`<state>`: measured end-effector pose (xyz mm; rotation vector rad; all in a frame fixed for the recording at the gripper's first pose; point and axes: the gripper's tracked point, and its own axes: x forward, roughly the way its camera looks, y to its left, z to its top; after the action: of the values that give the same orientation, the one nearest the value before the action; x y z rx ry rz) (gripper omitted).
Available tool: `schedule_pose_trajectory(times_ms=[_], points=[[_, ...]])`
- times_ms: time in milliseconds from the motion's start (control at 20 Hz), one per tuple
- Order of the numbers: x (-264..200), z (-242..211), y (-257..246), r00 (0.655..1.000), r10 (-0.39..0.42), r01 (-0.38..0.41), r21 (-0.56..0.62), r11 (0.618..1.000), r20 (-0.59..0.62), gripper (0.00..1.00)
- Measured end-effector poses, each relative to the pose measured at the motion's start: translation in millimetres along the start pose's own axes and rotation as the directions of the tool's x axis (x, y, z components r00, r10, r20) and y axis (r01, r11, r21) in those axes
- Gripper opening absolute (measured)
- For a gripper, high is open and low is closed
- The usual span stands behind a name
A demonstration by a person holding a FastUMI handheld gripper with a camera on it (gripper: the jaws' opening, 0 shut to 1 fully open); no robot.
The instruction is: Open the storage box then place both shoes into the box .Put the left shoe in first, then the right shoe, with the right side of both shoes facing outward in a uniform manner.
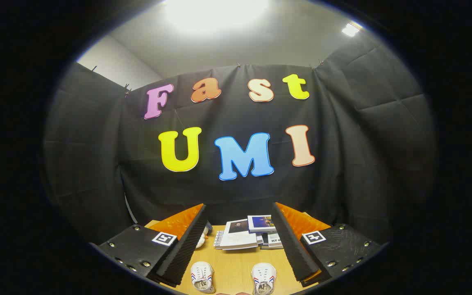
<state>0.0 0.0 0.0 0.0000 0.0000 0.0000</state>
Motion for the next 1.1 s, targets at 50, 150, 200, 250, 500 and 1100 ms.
schedule_pose_trajectory(times_ms=[50, 150, 200, 250, 500, 1100], points=[[1, 1, 0, 1.000, -0.002, 0.002, -0.008, 1.000, 0.001, 0.96], [1, 2, 1, 1.000, 0.002, -0.002, -0.019, 1.000, 0.001, 0.96], [2, 1, 2, 1.000, 0.006, -0.006, -0.017, 1.000, -0.001, 0.96], [3, 1, 3, 1.000, 0.009, -0.009, -0.015, 1.000, -0.002, 0.96], [7, -4, 4, 1.000, 0.011, -0.011, -0.013, 1.000, -0.012, 0.96], [44, -65, 43, 0.978, 0.139, -0.135, 0.036, 0.990, -0.157, 0.96]])
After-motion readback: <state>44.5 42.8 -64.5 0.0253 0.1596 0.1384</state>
